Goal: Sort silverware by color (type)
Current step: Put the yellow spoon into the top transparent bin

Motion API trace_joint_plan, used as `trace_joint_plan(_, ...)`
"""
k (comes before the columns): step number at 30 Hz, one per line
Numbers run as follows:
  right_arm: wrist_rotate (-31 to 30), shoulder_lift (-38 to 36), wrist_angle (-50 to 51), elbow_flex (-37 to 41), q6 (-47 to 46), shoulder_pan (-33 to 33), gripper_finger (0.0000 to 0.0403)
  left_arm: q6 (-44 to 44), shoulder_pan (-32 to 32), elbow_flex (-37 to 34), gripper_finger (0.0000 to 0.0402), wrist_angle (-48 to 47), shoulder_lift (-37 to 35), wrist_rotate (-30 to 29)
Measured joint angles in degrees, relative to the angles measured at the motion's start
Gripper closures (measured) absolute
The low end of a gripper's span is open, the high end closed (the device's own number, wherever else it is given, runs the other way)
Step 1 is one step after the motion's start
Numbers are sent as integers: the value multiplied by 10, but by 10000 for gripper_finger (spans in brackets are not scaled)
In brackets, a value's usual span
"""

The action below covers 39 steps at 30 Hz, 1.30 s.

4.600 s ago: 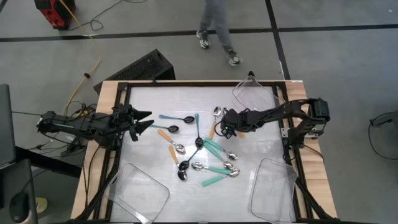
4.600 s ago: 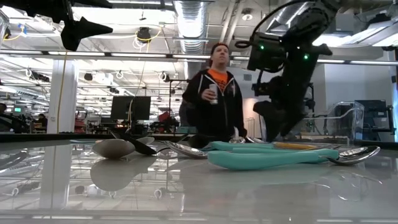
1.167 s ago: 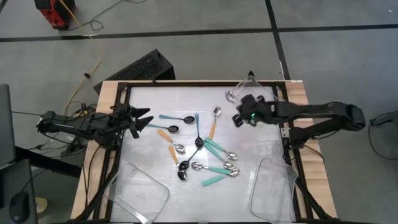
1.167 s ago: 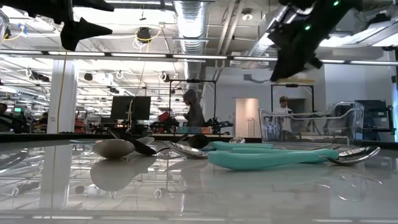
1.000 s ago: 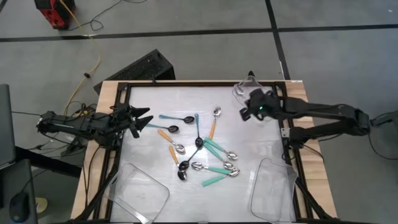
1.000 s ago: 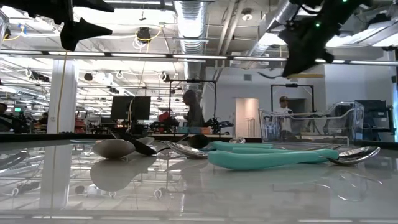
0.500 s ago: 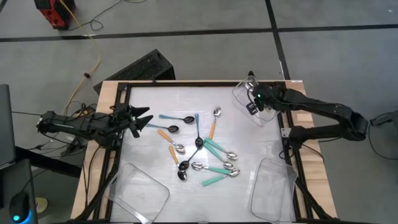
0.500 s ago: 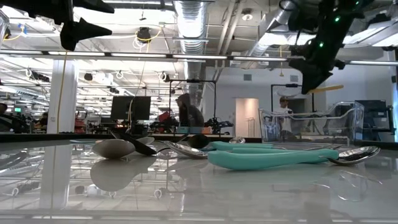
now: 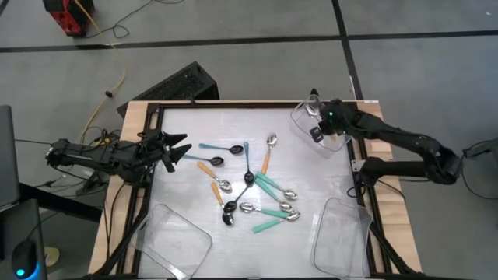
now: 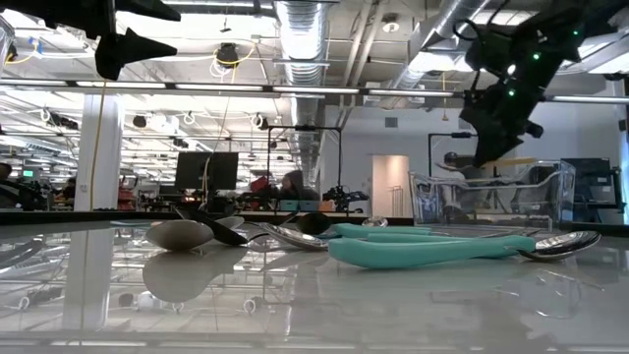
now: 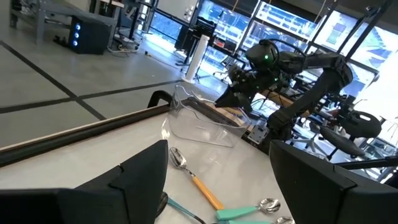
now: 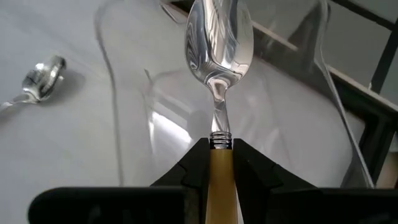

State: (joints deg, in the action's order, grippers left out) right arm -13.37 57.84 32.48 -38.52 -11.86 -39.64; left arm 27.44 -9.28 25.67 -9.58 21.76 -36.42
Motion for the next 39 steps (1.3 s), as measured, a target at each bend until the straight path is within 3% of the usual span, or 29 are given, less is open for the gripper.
trace_joint_plan(15,1,-51,-123,108,-32,8,322,0,0,0,136,0,0,0)
trace_joint_plan(30,0,-48,-120,118,-33,-14,322,-4,0,0,136,0,0,-4)
trace_joint_plan(39,0,0,-128,118,-31,-14,320,-9,0,0,136,0,0,-3)
